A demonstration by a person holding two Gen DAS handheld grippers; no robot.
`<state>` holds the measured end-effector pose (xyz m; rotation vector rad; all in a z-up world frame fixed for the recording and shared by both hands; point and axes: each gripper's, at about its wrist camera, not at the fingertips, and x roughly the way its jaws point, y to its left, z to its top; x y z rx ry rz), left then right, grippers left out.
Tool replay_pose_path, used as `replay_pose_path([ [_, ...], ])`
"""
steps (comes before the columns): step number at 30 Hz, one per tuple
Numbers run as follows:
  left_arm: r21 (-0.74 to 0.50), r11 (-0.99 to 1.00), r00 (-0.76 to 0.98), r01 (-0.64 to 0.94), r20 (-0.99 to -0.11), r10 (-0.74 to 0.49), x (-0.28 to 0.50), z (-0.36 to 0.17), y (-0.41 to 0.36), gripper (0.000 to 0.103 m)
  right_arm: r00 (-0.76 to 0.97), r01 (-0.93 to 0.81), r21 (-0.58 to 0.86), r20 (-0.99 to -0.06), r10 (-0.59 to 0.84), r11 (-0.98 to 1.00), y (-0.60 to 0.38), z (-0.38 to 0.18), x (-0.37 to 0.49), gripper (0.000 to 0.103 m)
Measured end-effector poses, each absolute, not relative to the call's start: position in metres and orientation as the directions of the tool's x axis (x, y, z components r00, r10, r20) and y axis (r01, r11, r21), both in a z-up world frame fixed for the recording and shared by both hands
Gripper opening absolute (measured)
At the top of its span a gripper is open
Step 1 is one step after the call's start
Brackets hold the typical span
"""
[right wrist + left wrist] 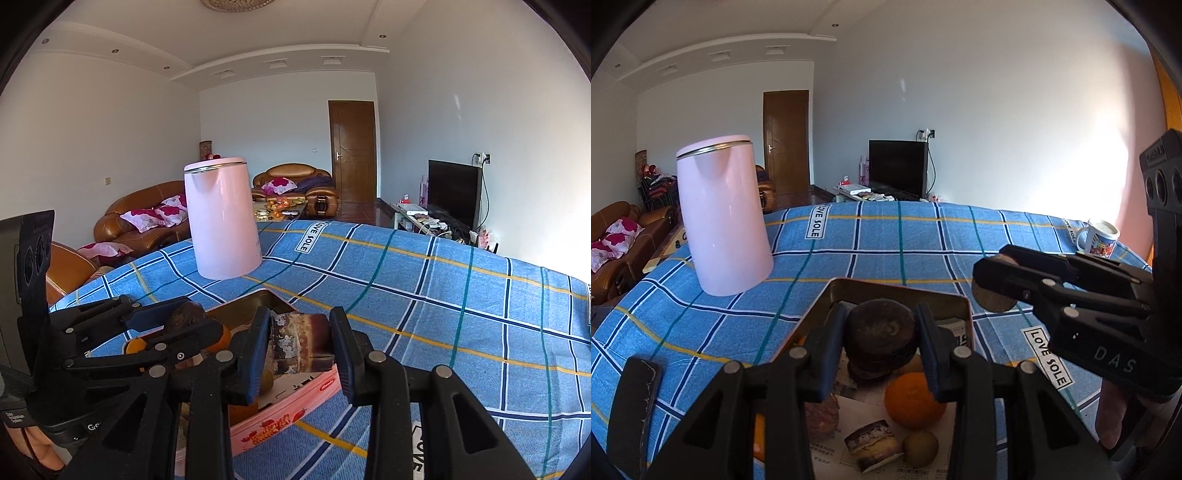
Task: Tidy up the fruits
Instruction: 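Open the left tool over the tin while the right tool releases the brown jar there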
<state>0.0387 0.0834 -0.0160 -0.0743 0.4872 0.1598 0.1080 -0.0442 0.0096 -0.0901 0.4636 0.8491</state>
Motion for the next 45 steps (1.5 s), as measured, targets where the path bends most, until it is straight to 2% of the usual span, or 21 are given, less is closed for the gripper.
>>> replay_pose_path([
  [10,-0.024,0.984,0.839,-0.176,-0.527,0.138,0.043,-0.026,0.095,0.039,0.519,-0.753,0.138,-0.476,0.710,0.643,-0.018,-0.005,0.115,0.035],
  [29,0.014,0.989,0.774,-0.145,-0.622,0.122,0.053,-0.046,0.097,0.040,0.439,-0.728,0.152,-0.646,0.625,0.669,0.006,-0.039,0.134,0.035],
  [35,0.011,0.987,0.776,-0.161,-0.616,0.134,0.048,-0.044,0.099,0.048,0.434,-0.731,0.152,-0.648,0.626,0.665,0.004,-0.038,0.131,0.036],
  [38,0.013,0.984,0.785,-0.178,-0.601,0.150,0.043,-0.040,0.100,0.056,0.437,-0.725,0.168,-0.638,0.635,0.668,-0.001,-0.036,0.130,0.041],
  [40,0.005,0.982,0.794,-0.189,-0.588,0.155,0.038,-0.036,0.102,0.068,0.442,-0.721,0.176,-0.627,0.641,0.670,-0.005,-0.033,0.129,0.047],
  [42,-0.003,0.981,0.803,-0.195,-0.574,0.158,0.032,-0.032,0.105,0.074,0.445,-0.723,0.186,-0.612,0.654,0.665,-0.009,-0.029,0.125,0.049],
  [45,-0.008,0.981,0.815,-0.194,-0.558,0.157,0.025,-0.027,0.105,0.076,0.460,-0.724,0.183,-0.592,0.662,0.665,-0.014,-0.021,0.118,0.052],
])
